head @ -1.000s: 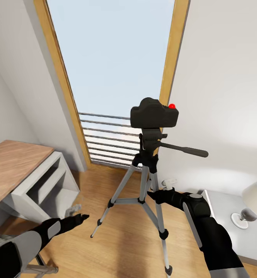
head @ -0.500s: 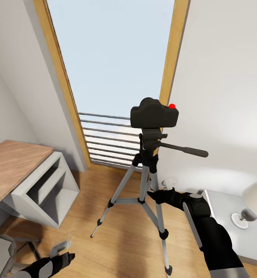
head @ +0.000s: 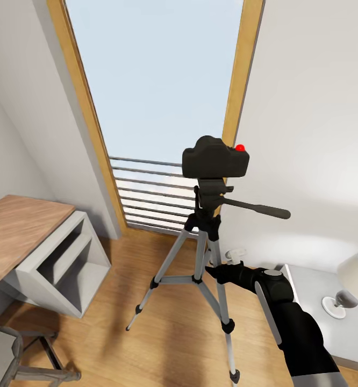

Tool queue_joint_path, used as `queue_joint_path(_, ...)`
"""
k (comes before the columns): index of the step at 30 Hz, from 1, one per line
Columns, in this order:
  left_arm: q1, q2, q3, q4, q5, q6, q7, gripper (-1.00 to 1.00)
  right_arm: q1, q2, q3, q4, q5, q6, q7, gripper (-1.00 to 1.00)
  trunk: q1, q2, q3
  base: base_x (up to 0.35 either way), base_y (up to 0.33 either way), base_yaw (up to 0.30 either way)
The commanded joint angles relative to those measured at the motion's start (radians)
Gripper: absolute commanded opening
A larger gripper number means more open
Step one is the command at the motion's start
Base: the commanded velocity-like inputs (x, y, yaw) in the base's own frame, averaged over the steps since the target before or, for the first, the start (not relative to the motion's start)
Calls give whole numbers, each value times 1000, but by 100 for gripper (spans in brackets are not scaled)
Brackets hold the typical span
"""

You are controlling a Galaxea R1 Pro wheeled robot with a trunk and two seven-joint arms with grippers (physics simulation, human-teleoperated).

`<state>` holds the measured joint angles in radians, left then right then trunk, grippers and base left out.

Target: Attach the digital camera to the camera tripod in the bedroom.

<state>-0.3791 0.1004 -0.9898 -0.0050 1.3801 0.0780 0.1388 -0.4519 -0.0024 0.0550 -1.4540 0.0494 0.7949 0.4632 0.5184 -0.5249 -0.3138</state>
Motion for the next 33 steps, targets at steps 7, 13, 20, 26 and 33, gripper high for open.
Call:
queue_joint_path(7, 49, -26, -9, 0, 8, -1, 9, 100, -1, -1, -1, 21, 48, -6, 5, -100, 1, -1, -1, 0, 0, 0)
queue_joint_path(13, 79, -40, -9, -1, 8, -4, 9, 100, -1, -1, -1, 23, 48, -6, 5, -100, 1, -1, -1, 0, 0, 0)
queue_joint_path(20, 103, -54, -7, 0, 8, -5, 9, 100, -1, -1, -1, 23, 48, -6, 5, -100, 1, -1, -1, 0, 0, 0)
queue_joint_path(26, 118, -56, -6, 0, 9, -50, 9, 100, -1, -1, -1, 23, 48, -6, 5, -100, 1, -1, -1, 0, 0, 0)
queue_joint_path(33, 124, -56, -6, 0, 9, -109, 8, 100, -1, -1, -2, 24, 48, -8, 4, -100, 1, -1, -1, 0, 0, 0)
